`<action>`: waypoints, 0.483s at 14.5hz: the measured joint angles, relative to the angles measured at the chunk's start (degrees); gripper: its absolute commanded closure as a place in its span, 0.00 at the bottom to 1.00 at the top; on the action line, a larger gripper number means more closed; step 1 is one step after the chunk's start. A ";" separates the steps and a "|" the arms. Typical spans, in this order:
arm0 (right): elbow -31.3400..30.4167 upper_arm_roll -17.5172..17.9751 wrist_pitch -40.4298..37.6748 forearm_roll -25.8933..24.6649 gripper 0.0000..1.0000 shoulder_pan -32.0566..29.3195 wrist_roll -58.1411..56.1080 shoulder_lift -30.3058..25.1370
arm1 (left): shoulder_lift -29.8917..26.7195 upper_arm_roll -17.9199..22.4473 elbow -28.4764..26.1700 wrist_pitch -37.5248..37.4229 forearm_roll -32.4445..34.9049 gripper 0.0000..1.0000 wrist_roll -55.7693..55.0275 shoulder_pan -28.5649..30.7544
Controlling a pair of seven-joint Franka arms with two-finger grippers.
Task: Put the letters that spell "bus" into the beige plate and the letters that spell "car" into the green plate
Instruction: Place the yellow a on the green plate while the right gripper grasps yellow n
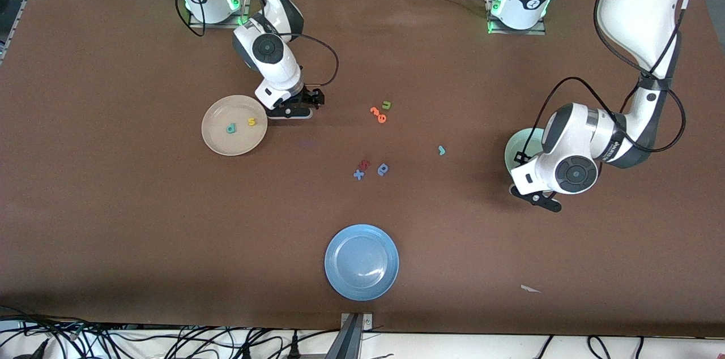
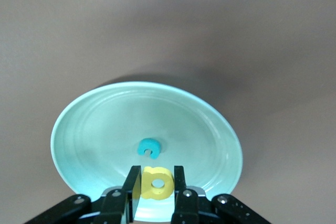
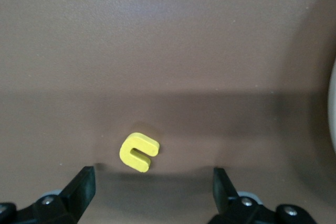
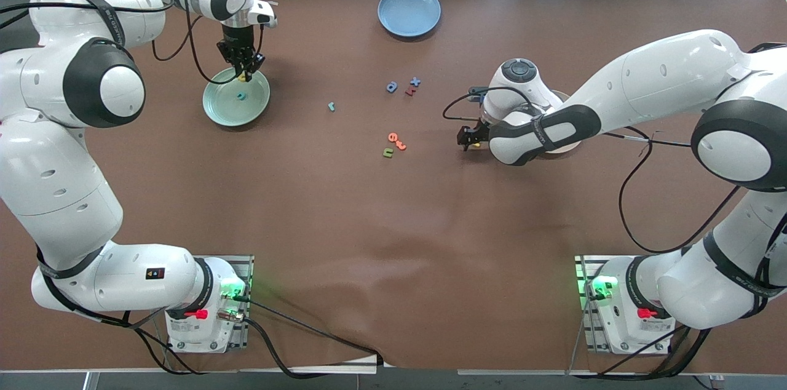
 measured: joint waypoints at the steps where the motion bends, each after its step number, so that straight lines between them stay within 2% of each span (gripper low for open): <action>1: -0.03 0.00 0.11 0.00 0.06 0.00 0.00 0.00 | 0.07 0.00 -0.17 0.00 0.01 0.00 1.00 0.26; 4: -0.04 -0.04 0.16 -0.15 0.07 0.00 0.00 -0.01 | -0.09 -0.82 0.23 -0.03 0.06 0.00 0.15 -0.13; 7: -0.03 -0.73 0.34 -0.72 0.07 0.00 -0.08 -0.07 | -0.25 -4.56 0.32 0.34 -1.86 0.00 -11.85 -0.51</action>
